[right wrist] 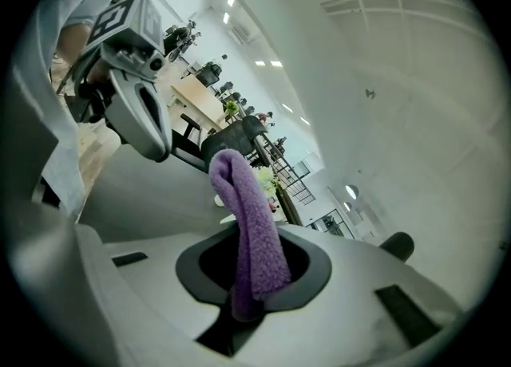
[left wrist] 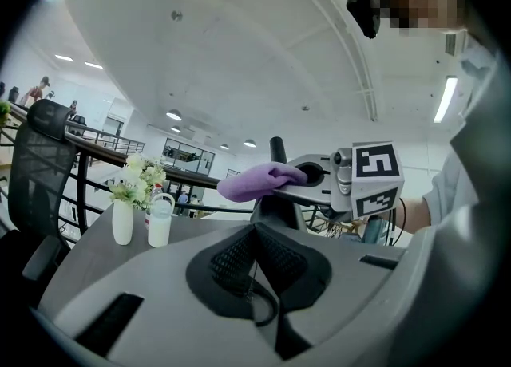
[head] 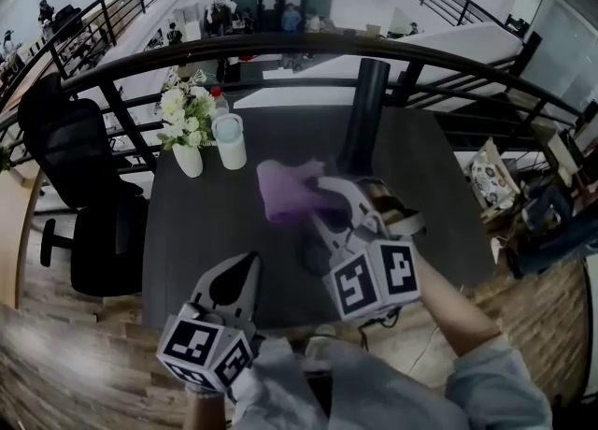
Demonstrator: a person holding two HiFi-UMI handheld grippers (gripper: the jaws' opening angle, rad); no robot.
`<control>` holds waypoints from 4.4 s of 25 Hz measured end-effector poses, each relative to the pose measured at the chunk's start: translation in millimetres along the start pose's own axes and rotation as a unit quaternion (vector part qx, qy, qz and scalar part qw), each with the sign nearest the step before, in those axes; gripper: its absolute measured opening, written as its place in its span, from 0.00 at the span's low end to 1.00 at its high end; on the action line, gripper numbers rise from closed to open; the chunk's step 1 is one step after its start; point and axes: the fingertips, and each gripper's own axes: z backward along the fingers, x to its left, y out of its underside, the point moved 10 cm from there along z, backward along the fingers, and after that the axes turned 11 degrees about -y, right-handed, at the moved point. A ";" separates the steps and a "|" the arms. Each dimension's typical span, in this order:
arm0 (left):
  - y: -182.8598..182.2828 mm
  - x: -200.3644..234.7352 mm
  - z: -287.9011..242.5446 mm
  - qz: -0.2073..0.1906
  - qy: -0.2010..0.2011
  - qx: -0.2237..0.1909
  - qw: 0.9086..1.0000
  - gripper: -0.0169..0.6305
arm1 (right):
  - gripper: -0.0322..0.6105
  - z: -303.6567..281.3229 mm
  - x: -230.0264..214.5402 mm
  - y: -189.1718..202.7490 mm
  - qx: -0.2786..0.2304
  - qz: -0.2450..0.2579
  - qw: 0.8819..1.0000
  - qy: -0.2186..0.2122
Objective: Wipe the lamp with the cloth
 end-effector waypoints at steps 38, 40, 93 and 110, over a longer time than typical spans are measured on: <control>3.4 -57.6 -42.5 -0.031 0.097 0.043 0.994 0.05 | 0.13 113.0 91.5 91.1 0.034 -0.313 0.948 0.039; 4.2 -59.7 -44.9 -0.036 0.096 0.049 0.993 0.05 | 0.13 116.5 93.4 95.4 0.039 -0.331 0.942 0.046; 16.6 -64.8 -69.6 -0.037 0.112 0.076 0.990 0.05 | 0.13 98.2 118.1 149.3 0.002 -0.536 0.839 0.093; 18.5 -66.9 -69.0 -0.038 0.113 0.076 0.990 0.05 | 0.13 99.5 122.5 151.4 0.005 -0.537 0.839 0.085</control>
